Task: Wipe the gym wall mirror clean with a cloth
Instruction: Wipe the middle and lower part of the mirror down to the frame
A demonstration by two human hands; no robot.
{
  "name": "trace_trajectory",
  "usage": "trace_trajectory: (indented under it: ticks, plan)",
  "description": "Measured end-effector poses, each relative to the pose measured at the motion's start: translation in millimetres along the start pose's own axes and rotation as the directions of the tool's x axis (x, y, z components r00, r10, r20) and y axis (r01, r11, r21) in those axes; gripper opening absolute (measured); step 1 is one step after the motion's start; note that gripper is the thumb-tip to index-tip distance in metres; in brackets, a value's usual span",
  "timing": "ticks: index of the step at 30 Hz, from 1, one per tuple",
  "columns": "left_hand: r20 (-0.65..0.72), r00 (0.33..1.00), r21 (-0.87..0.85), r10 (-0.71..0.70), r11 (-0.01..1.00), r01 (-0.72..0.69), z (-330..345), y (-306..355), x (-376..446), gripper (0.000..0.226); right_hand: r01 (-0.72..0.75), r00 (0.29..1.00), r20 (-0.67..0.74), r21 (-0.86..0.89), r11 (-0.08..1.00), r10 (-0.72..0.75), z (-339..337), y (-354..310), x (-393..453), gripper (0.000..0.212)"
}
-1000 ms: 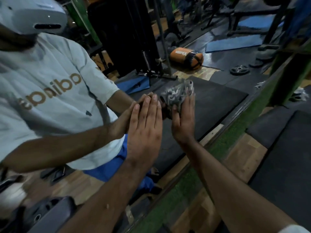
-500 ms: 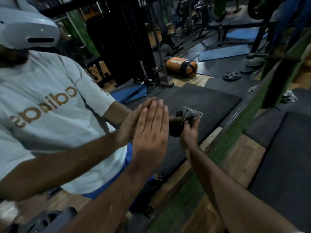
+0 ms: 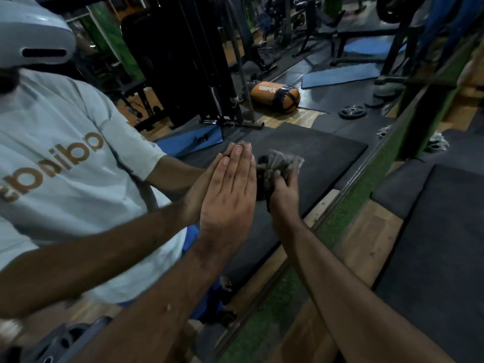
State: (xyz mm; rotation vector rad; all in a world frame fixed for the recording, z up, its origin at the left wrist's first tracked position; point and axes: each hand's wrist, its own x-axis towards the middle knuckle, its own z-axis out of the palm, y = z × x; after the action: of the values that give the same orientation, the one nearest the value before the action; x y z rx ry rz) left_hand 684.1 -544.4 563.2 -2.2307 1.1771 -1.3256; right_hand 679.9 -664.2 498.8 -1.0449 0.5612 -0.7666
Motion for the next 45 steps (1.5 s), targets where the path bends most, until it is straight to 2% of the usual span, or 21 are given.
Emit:
trace_trajectory:
  ticks: [3, 5, 7, 9, 12, 16, 18, 20, 22, 24, 26, 28, 29, 31, 33, 34, 36, 39, 41, 43, 45]
  plan:
    - [-0.019, 1.0, -0.016, -0.004, 1.0, 0.004, -2.7, 0.2, 1.0, 0.055, 0.34, 0.93, 0.19, -0.111, 0.934, -0.316, 0.6, -9.6, -13.6, 0.055]
    - [0.047, 0.999, 0.008, -0.006, 1.0, 0.006, -3.3, 0.5, 2.5, 0.061, 0.443, 0.891, 0.23, -0.256, 0.859, -0.391, -13.2, 14.2, -13.3, 0.06]
    - [0.148, 0.989, 0.006, -0.02, 1.0, 0.02, -6.1, 0.9, 4.9, 0.072, 0.163, 0.987, 0.054, -0.276, 0.947, -0.154, -20.6, 31.0, -11.3, 0.064]
    - [0.203, 0.979, 0.02, -0.022, 1.0, 0.018, -8.9, -0.1, 5.9, 0.077, -0.1, 0.994, -0.066, -0.211, 0.972, 0.088, -14.2, 26.2, -13.2, 0.076]
    - [0.221, 0.975, 0.082, -0.01, 0.997, -0.008, -15.0, -1.3, 5.9, 0.072, 0.094, 0.994, 0.068, -0.224, 0.97, -0.08, 1.3, -1.1, -28.2, 0.073]
    - [0.23, 0.973, 0.08, 0.03, 0.996, -0.05, -16.4, -1.4, 6.2, 0.066, 0.407, 0.909, 0.243, -0.336, 0.849, -0.339, -6.9, 2.2, -34.0, 0.064]
    - [0.218, 0.975, 0.058, 0.034, 0.997, -0.048, -16.9, -4.4, 6.4, 0.07, 0.325, 0.945, 0.174, -0.391, 0.861, -0.278, -12.7, 21.1, -28.2, 0.068]
    - [0.191, 0.981, 0.025, 0.012, 1.0, -0.017, -20.8, -8.2, 3.4, 0.072, 0.104, 0.995, 0.04, -0.295, 0.95, -0.096, -7.2, 29.2, -22.1, 0.075]
    - [0.154, 0.987, 0.031, -0.041, 0.999, 0.037, -27.5, -9.7, -7.5, 0.07, 0.03, 1.0, 0.016, -0.227, 0.974, -0.027, 7.2, 15.4, -25.3, 0.076]
    - [0.147, 0.985, 0.073, -0.086, 0.994, 0.076, -34.1, -11.3, -22.1, 0.07, 0.172, 0.983, 0.107, -0.242, 0.955, -0.15, 19.1, -0.7, -39.7, 0.069]
    - [0.17, 0.976, 0.093, -0.133, 0.989, 0.119, -37.9, -15.7, -37.6, 0.072, 0.42, 0.899, 0.249, -0.262, 0.869, -0.359, 20.0, -0.9, -55.4, 0.065]
    - [0.188, 0.972, 0.101, -0.138, 0.987, 0.121, -39.9, -21.6, -49.8, 0.072, 0.548, 0.831, 0.317, -0.324, 0.771, -0.458, 9.7, 23.9, -64.2, 0.066]
    - [0.193, 0.973, 0.108, -0.125, 0.989, 0.105, -39.7, -24.9, -54.3, 0.072, 0.517, 0.853, 0.295, -0.37, 0.772, -0.43, 4.2, 39.3, -66.4, 0.067]
    - [0.2, 0.977, 0.098, -0.08, 0.993, 0.061, -37.4, -31.9, -60.1, 0.074, 0.233, 0.971, 0.139, -0.354, 0.906, -0.196, 4.3, 51.8, -70.7, 0.07]
    - [0.193, 0.98, 0.078, -0.04, 0.997, 0.026, -36.6, -36.7, -64.4, 0.074, -0.011, 0.999, 0.028, -0.239, 0.971, 0.018, 15.2, 41.5, -75.0, 0.072]
    - [0.179, 0.983, 0.073, -0.043, 0.997, 0.031, -37.9, -37.6, -68.6, 0.073, -0.032, 0.999, 0.021, -0.198, 0.98, 0.036, 21.8, 31.5, -78.4, 0.072]
    - [0.143, 0.985, 0.06, -0.099, 0.994, 0.092, -43.4, -39.0, -84.2, 0.069, 0.121, 0.989, 0.109, -0.187, 0.975, -0.102, 33.0, 13.2, -89.8, 0.073]
    - [0.134, 0.975, 0.044, -0.18, 0.983, 0.175, -52.1, -44.4, -116.5, 0.069, 0.466, 0.865, 0.325, -0.237, 0.852, -0.383, 36.3, 9.8, -116.7, 0.068]
    - [0.095, 0.973, 0.037, -0.21, 0.978, 0.207, -54.0, -53.4, -132.2, 0.071, 0.589, 0.798, 0.367, -0.306, 0.748, -0.478, 30.8, 34.5, -127.2, 0.068]
    - [0.066, 0.976, 0.01, -0.209, 0.978, 0.209, -53.7, -61.5, -142.2, 0.074, 0.481, 0.876, 0.26, -0.403, 0.778, -0.406, 24.6, 68.8, -127.6, 0.067]
    - [0.063, 0.983, -0.007, -0.175, 0.984, 0.176, -53.3, -67.3, -150.5, 0.074, 0.091, 0.996, 0.032, -0.306, 0.948, -0.086, 31.0, 76.9, -130.6, 0.069]
